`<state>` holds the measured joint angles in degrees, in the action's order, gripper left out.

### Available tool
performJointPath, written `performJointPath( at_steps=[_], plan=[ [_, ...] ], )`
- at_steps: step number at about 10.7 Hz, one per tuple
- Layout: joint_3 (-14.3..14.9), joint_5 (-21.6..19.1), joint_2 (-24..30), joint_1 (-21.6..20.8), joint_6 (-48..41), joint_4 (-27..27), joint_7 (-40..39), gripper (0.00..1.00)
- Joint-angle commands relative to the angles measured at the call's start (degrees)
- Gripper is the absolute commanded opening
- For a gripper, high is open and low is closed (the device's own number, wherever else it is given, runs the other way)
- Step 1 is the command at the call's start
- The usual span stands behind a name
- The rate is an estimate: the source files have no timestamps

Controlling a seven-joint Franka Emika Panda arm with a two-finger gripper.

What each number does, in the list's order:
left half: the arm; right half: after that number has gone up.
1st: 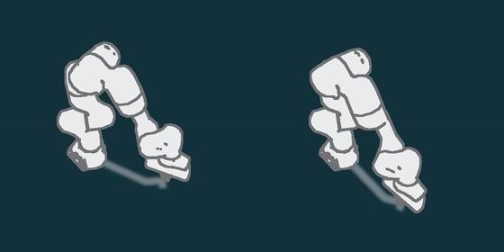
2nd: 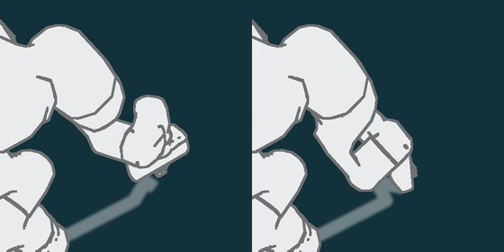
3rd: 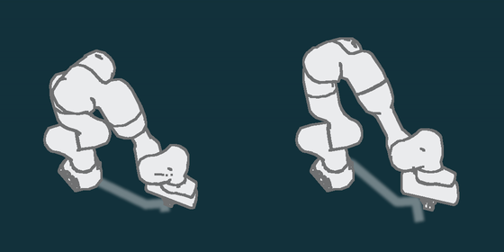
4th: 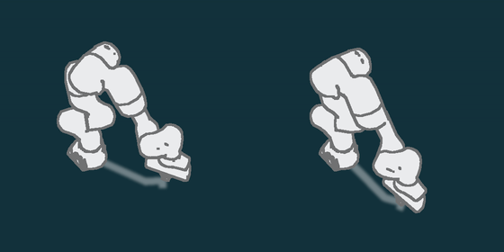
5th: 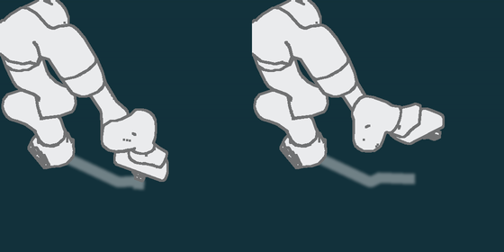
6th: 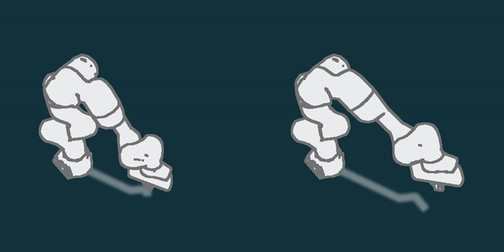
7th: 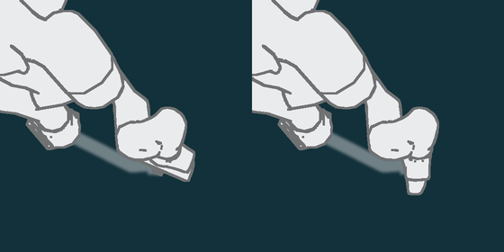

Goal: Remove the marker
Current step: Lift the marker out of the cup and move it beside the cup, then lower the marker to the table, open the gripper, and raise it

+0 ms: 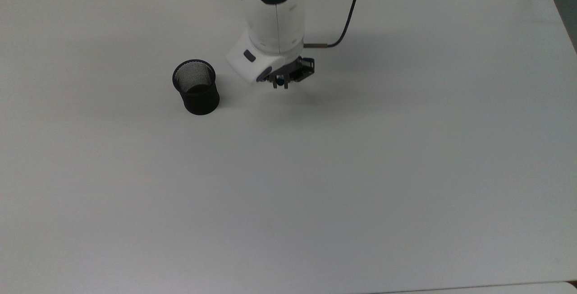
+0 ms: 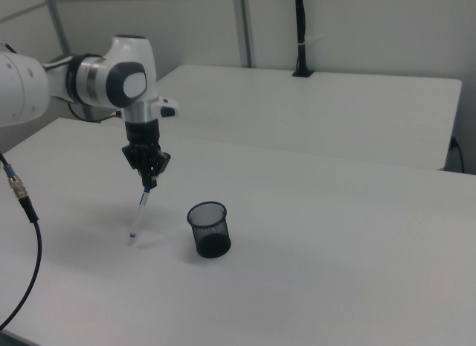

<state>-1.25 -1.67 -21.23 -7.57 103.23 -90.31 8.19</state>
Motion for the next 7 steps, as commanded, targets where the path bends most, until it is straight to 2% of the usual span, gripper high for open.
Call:
performJointPath(
  at_steps=[1, 2, 3, 5, 6, 7],
  plan=[
    [0.72, -0.09, -3.81, -1.48, 4.35, 0.31, 1.83, 0.26],
    [0.81, 0.35, -4.52, -2.36, 5.05, 0.40, 1.83, 0.33],
    [0.72, 1.05, -4.52, -2.37, 5.32, 0.31, 1.92, 0.46],
    [0.81, 1.06, -3.39, -2.19, 5.14, 0.57, 2.10, 0.81],
    [0.81, 1.14, -0.94, -2.19, 4.71, 0.49, 2.01, 1.00],
    [0.90, 1.67, 1.87, -2.19, 4.01, 0.31, 2.01, 1.00]
  ],
)
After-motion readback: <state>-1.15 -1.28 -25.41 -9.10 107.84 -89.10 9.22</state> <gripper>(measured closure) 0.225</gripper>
